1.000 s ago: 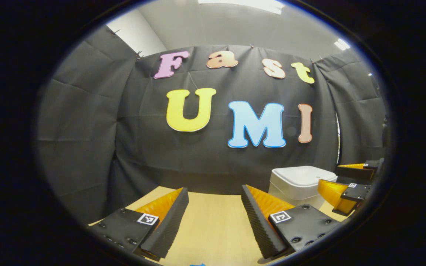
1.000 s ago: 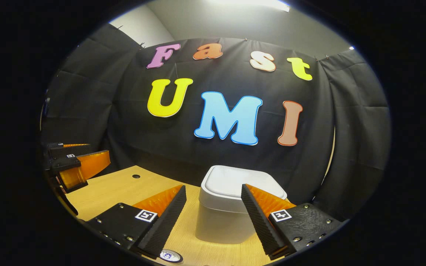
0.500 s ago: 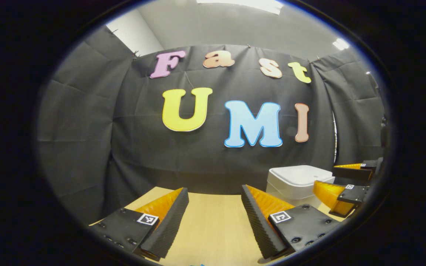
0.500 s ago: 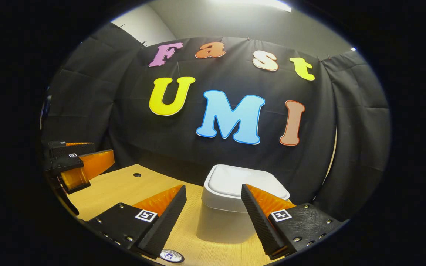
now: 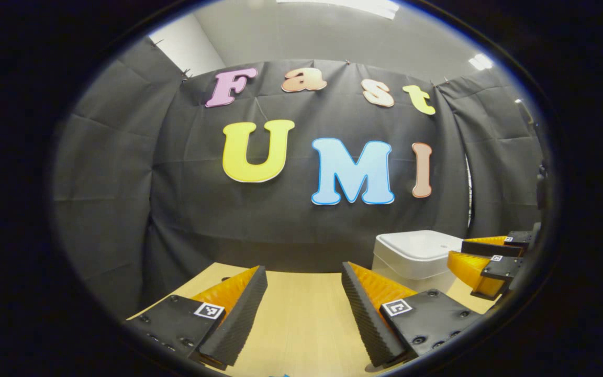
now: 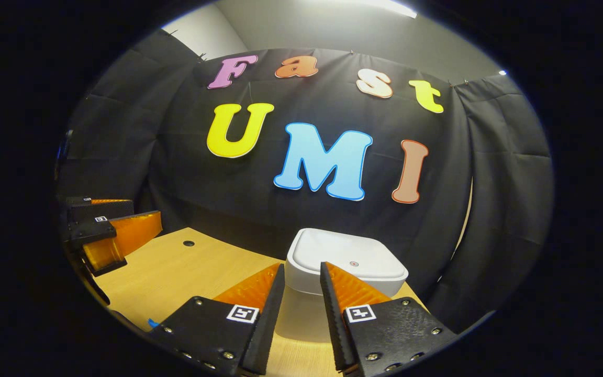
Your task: Press the lid of the desktop garbage bin to open it, pick up the crumpled paper on the desktop and throw it into the bin, then pick up the pop can on the desktop and drop it into the bin, and finally close the garbage bin lid.
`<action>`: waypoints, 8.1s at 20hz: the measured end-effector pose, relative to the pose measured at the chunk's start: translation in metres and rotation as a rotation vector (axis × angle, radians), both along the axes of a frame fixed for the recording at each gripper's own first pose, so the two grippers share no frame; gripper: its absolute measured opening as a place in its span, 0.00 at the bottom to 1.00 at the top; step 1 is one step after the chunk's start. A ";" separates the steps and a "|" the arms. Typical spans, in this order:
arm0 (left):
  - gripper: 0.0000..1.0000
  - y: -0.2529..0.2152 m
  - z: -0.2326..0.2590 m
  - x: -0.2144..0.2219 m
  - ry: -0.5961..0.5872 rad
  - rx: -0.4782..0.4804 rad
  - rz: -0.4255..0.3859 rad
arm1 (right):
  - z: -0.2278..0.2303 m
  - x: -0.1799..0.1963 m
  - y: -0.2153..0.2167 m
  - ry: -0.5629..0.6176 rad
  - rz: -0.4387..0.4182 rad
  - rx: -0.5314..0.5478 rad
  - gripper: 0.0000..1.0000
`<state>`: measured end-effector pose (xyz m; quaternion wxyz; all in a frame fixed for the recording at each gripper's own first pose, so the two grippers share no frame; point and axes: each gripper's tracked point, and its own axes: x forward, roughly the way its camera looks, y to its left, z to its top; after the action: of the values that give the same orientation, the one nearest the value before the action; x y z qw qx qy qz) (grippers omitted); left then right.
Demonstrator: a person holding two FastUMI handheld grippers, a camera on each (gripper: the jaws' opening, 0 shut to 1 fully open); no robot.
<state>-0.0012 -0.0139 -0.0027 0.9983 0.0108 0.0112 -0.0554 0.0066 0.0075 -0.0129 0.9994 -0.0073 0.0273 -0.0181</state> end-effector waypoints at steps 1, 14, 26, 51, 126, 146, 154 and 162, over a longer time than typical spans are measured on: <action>0.96 0.000 0.000 0.001 -0.002 0.002 -0.004 | 0.003 -0.005 -0.005 -0.008 -0.015 0.010 0.38; 0.94 -0.002 -0.001 -0.002 0.000 0.001 -0.013 | 0.001 -0.003 -0.003 -0.006 -0.004 0.087 0.00; 0.96 -0.001 -0.009 -0.005 0.031 0.024 -0.006 | -0.006 0.041 -0.067 0.015 -0.105 0.079 0.00; 0.95 -0.006 -0.012 -0.013 0.066 -0.022 0.071 | -0.035 0.072 -0.083 0.091 0.028 0.354 0.01; 1.00 0.052 -0.160 -0.083 0.675 0.192 0.050 | -0.003 -0.038 -0.067 -0.020 -0.156 0.180 0.95; 0.89 0.074 -0.206 -0.112 0.920 0.165 0.013 | -0.010 -0.026 -0.046 0.011 -0.101 0.154 0.95; 0.56 0.069 -0.211 -0.106 0.912 0.175 0.003 | -0.012 -0.026 -0.048 0.016 -0.111 0.159 0.95; 0.30 0.067 -0.210 -0.102 0.830 0.164 -0.027 | -0.015 -0.025 -0.044 0.019 -0.095 0.164 0.95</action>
<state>-0.1032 0.0528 -0.2123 0.9042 0.0671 0.4165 -0.0669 -0.0186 -0.0363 -0.0282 0.9944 0.0757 0.0387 -0.0632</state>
